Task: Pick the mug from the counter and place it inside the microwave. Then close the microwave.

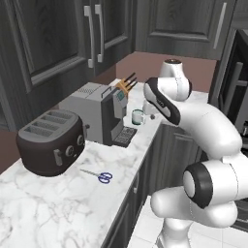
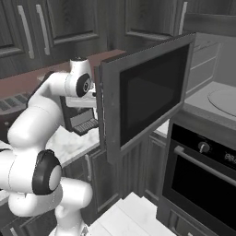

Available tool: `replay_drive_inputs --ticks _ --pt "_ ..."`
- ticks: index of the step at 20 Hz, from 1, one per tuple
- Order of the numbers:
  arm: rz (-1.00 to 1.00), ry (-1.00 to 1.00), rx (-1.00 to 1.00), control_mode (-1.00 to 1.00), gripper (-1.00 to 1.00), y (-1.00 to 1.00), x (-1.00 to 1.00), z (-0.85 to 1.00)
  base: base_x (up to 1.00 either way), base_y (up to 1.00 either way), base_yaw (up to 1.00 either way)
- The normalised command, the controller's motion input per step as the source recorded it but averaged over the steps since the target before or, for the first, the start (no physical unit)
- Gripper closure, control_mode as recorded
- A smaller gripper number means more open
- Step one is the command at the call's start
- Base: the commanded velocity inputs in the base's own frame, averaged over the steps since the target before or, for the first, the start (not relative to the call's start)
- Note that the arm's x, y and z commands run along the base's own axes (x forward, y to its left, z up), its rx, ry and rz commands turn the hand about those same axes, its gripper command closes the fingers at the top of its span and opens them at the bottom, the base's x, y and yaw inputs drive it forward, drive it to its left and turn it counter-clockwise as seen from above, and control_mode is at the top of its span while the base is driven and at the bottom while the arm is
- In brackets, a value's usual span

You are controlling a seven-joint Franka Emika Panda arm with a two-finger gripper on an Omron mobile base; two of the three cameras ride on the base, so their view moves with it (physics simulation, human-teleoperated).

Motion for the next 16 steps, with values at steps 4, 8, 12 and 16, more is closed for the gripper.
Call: replay_drive_inputs --ticks 4,8,12,16 --pt "-0.02 -0.02 -0.02 -1.00 -1.00 0.00 0.13 -0.24 0.00 0.00 0.00" --pt "0.00 -0.11 0.00 -1.00 -1.00 -0.02 0.27 -0.16 0.00 0.00 0.00" --pt "0.00 -0.09 0.00 -1.00 -1.00 0.00 0.30 -0.03 0.00 0.00 0.00" --pt "0.00 -0.03 0.00 -1.00 -1.00 -0.03 0.41 -0.05 0.00 0.00 0.00"
